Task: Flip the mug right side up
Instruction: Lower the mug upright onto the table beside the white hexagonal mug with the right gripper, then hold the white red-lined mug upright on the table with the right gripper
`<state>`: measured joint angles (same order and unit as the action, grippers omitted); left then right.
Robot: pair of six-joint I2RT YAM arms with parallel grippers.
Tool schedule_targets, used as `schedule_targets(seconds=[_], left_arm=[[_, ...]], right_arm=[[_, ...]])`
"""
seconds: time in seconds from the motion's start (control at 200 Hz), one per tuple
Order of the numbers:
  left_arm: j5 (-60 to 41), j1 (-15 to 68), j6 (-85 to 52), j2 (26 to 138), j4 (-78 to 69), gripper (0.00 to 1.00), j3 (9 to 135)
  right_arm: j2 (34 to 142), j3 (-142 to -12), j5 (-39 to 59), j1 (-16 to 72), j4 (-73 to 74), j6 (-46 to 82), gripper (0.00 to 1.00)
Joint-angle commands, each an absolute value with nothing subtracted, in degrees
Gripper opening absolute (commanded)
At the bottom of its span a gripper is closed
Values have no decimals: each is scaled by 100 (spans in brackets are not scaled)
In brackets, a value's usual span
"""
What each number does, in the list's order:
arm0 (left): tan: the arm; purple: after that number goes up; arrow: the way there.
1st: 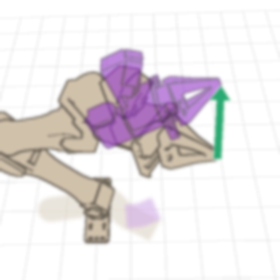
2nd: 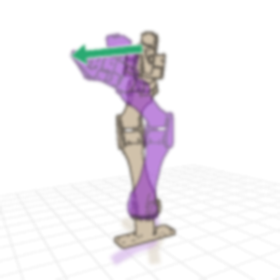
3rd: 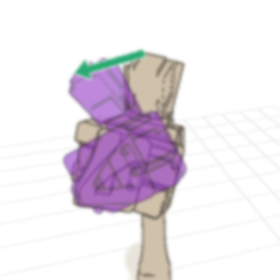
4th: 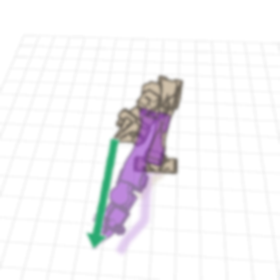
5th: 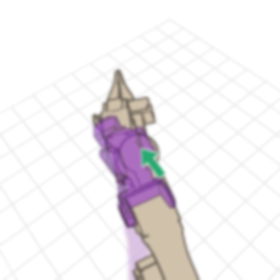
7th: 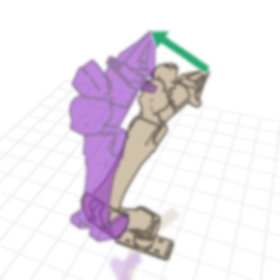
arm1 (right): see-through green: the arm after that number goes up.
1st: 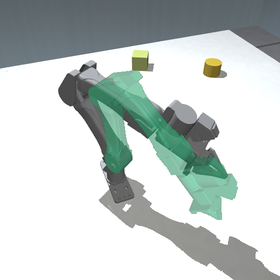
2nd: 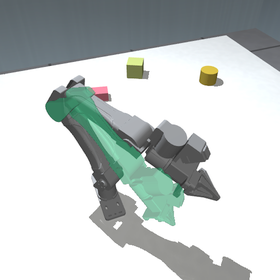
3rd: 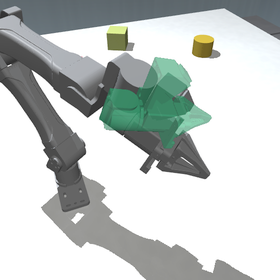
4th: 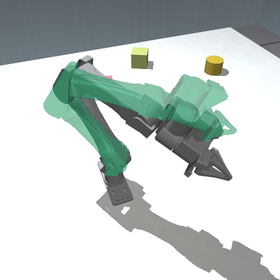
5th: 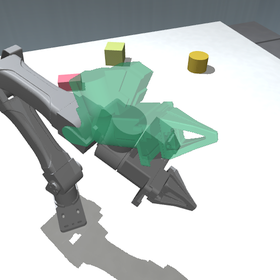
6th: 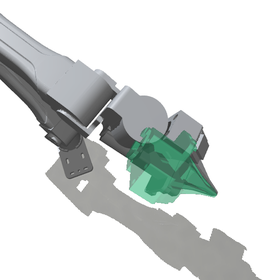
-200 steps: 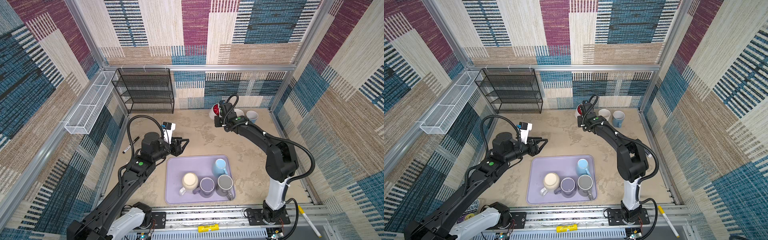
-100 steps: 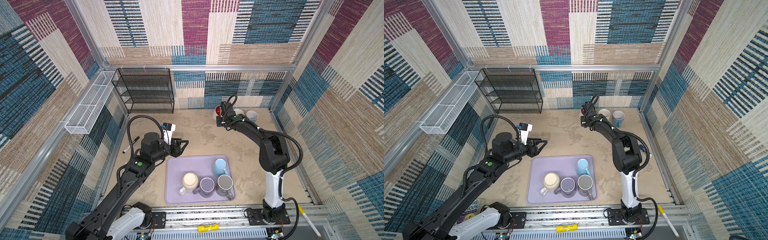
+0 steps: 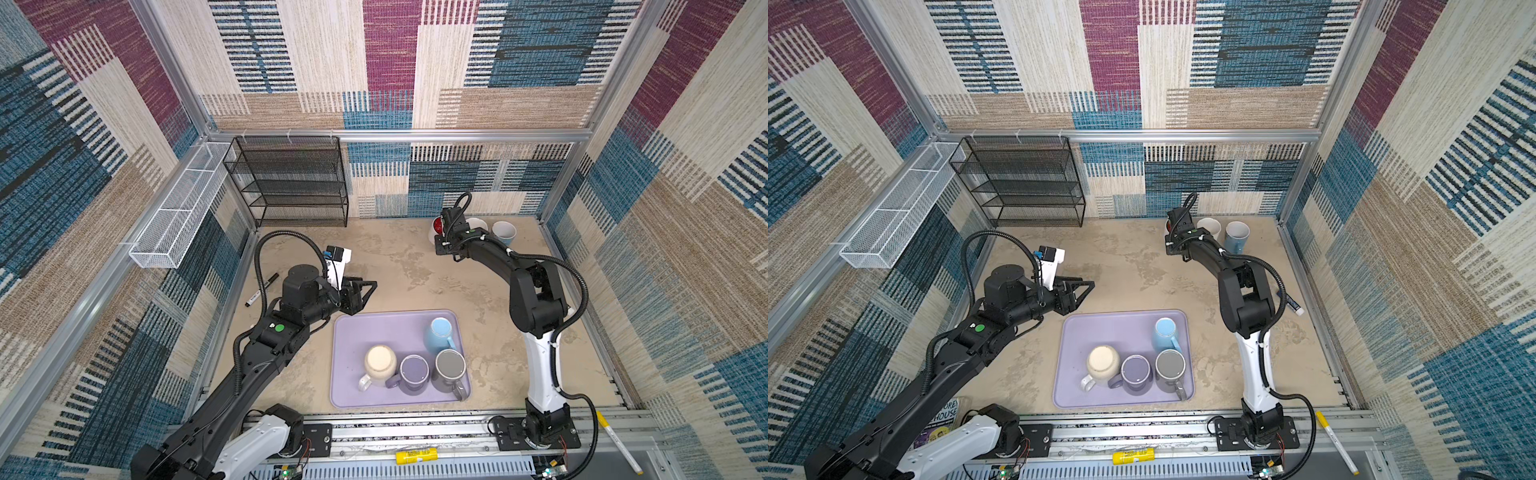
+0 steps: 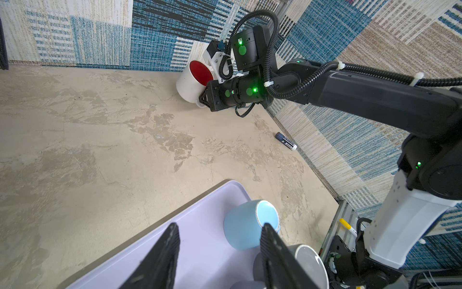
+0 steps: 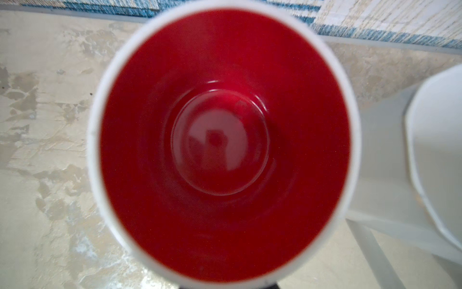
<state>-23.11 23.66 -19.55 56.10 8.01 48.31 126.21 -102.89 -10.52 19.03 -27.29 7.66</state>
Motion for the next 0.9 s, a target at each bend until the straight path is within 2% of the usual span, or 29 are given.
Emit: schedule_targets(seconds=[0.0,0.892], left_arm=[[-2305,2364,-1849,5566,862,53,4857],[-2320,2363,-1801,5575,949,53,4901]], right_arm=[[12685,-10394,-1227,1882,-2494,747,0],[12913,-10379,-1526,1874,-2692,867,0]])
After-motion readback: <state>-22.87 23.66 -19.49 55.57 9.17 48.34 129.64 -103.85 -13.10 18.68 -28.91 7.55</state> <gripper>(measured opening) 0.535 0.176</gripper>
